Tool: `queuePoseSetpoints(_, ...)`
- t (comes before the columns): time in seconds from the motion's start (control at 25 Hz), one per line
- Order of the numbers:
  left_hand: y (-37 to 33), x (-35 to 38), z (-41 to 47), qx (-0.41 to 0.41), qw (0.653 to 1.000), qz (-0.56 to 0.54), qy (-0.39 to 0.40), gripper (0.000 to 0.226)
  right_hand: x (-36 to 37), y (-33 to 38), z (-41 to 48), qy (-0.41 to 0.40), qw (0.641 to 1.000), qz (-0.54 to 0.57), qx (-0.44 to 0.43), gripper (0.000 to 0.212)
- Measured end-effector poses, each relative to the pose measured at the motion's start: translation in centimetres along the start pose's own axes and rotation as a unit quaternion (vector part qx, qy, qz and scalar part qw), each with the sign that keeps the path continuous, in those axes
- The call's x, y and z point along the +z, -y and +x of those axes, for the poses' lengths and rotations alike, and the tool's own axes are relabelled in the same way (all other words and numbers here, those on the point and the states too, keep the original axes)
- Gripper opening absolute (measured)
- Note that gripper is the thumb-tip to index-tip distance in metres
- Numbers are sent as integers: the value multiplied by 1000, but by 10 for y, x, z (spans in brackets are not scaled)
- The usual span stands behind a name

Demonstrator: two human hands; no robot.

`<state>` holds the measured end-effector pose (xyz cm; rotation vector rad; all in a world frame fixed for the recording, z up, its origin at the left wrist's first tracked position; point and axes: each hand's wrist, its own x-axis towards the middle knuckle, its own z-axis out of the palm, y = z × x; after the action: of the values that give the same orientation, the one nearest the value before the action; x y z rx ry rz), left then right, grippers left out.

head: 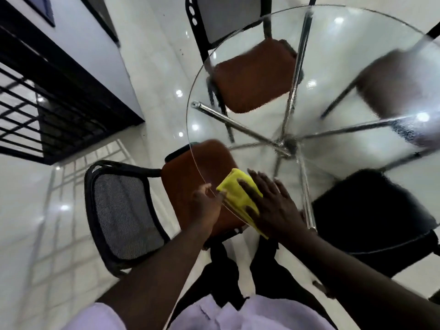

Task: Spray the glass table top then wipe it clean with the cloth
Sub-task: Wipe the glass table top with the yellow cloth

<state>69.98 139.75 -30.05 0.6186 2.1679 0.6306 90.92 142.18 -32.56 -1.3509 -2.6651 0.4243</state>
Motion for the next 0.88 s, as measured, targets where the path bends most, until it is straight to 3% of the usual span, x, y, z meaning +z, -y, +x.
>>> queuePoseSetpoints(0.08, -8, -8, -4, 5, 999, 30, -37, 52, 24, -3, 12, -4, 993, -32, -111, 66)
queuePoseSetpoints(0.16, -12, -17, -11, 11, 998, 23, -54, 40, 40, -5, 21, -18, 987, -30, -157, 65)
queuePoseSetpoints(0.36, 13, -14, -12, 8, 997, -22, -67, 36, 44, -13, 14, -3, 989, -40, -144, 63)
queuePoseSetpoints(0.52, 21, -3, 9, 3, 995, -84, -49, 61, 39, -7, 10, 29, 988, -41, -146, 60)
queuePoseSetpoints(0.72, 18, -1, 51, 59, 986, -91, -126, 68, 59, 43, 147, -16, 994, -1, -111, 63)
queuePoseSetpoints(0.88, 11, -7, 79, 105, 984, -76, -122, 62, 63, 60, 222, 4, 998, 2, -69, 63)
